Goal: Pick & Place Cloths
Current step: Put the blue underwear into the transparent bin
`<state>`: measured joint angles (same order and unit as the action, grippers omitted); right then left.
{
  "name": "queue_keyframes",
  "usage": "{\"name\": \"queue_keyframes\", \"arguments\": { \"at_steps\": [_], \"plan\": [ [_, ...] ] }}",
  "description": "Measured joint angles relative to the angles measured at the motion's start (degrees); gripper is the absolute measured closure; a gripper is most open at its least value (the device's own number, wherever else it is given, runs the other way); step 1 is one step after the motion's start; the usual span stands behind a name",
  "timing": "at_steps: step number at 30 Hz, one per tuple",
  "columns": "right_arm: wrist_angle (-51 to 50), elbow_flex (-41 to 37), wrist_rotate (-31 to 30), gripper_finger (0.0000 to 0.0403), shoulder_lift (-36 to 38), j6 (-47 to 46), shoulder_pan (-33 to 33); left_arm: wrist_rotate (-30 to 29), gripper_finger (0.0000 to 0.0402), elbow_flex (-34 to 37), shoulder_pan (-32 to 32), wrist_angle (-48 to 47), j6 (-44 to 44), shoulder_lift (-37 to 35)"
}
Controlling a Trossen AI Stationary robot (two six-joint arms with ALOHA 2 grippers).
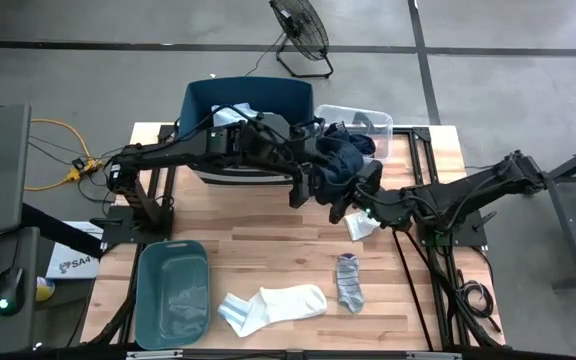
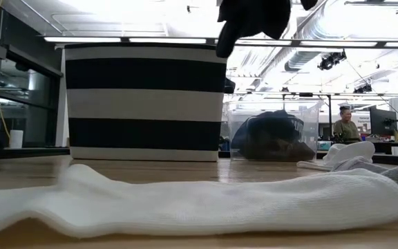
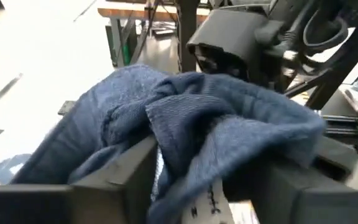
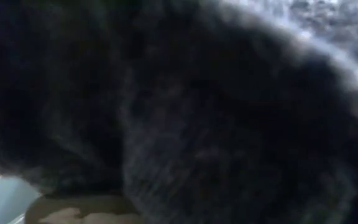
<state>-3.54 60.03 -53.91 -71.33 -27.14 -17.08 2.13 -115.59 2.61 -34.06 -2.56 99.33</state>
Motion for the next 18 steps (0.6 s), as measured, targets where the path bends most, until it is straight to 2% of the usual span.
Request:
{"name": "queue_keyframes", "arguments": {
  "at_steps": [4,8,13,18],
  "plan": [
    [-4.68,-0.01,-0.17,0.0383,2.41,-2.82,0.04,-2.57,0.0114,-0.02,0.0,-0.22,2.23,-1.4],
    [-9.88,-0.02,0.05,0.0383,5.7,-5.03,0.68,-7.2,0.0075,-0.06,-0.02,-1.39,4.77,-3.95],
    [-16.15,-0.02,2.33,0.0383,9.35,-6.25,3.63,-13.31,0.0063,0.03,0.0,-7.8,5.99,-7.72],
    [-20.54,0.02,6.2,0.0383,12.23,-5.62,9.31,-19.68,0.0062,0.0,0.0,-15.07,4.91,-11.28]
  ]
}}
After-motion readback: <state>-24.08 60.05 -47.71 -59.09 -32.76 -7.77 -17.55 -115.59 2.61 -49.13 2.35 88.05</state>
